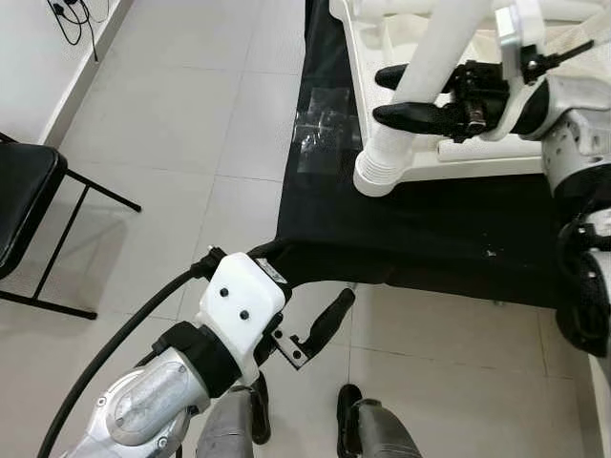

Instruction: Building children table

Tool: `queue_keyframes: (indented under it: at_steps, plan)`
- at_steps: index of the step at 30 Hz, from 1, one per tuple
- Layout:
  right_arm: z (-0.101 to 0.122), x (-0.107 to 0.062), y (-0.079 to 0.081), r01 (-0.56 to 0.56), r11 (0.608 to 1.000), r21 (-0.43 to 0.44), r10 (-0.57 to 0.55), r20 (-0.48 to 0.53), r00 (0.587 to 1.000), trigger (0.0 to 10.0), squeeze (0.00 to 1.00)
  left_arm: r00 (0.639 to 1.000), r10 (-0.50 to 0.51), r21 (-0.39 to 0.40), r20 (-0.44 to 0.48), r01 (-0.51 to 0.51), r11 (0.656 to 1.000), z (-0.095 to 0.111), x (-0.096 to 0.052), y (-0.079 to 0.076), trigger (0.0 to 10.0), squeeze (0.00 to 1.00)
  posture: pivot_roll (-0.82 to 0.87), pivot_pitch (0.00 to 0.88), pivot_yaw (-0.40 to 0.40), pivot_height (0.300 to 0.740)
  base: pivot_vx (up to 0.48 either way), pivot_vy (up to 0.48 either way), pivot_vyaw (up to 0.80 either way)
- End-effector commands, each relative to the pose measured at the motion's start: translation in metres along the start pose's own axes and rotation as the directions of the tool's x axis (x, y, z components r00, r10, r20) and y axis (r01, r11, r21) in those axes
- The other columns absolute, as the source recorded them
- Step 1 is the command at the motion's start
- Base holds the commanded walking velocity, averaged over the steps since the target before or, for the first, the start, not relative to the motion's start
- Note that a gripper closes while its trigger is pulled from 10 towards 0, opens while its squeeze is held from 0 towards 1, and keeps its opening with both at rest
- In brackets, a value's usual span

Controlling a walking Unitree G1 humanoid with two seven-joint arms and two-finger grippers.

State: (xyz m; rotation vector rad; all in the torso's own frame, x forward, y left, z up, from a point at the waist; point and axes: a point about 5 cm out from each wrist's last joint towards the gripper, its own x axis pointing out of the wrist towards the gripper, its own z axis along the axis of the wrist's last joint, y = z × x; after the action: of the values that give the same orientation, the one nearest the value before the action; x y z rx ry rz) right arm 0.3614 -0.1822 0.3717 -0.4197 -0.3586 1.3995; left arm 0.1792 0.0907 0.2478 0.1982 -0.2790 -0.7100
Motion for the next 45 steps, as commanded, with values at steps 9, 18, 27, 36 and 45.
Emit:
queue_keyframes:
  at_steps: [9, 18, 27, 36, 45]
  plan:
    - [-0.018, 0.033, 0.005, -0.104, 0.992, 0.070, 0.109, -0.063, 0.992, 10.0, 0.00, 1.000, -0.028, -0.010, -0.002, 0.028, 1.000, 0.002, -0.001, -0.007, 10.0, 0.00, 0.20, 0.428, -0.013, 0.740, 0.000, 0.000, 0.00]
    - [-0.024, 0.031, 0.002, -0.021, 0.996, 0.083, 0.029, -0.095, 0.995, 10.0, 0.00, 1.000, -0.028, -0.011, -0.002, 0.028, 1.000, 0.002, 0.000, -0.008, 10.0, 0.00, 0.19, 0.424, -0.013, 0.740, 0.000, 0.000, 0.00]
    - [-0.029, 0.025, -0.001, 0.066, 0.995, 0.081, -0.056, -0.122, 0.991, 10.0, 0.00, 1.000, -0.032, -0.009, 0.001, 0.032, 0.999, 0.002, 0.001, -0.008, 10.0, 0.00, 0.19, 0.424, -0.009, 0.740, 0.000, 0.000, 0.00]
    - [-0.040, 0.025, -0.002, 0.167, 0.981, 0.094, -0.150, -0.163, 0.975, 10.0, 0.00, 0.999, -0.034, -0.008, 0.003, 0.034, 0.999, 0.001, 0.003, -0.008, 10.0, 0.00, 0.18, 0.415, -0.016, 0.740, 0.000, 0.000, 0.00]
    - [-0.051, 0.022, -0.008, 0.378, 0.923, 0.073, -0.349, -0.258, 0.901, 10.0, 0.00, 0.999, -0.031, -0.001, 0.014, 0.031, 1.000, 0.000, 0.006, -0.005, 10.0, 0.00, 0.15, 0.391, -0.027, 0.740, 0.000, 0.000, 0.00]
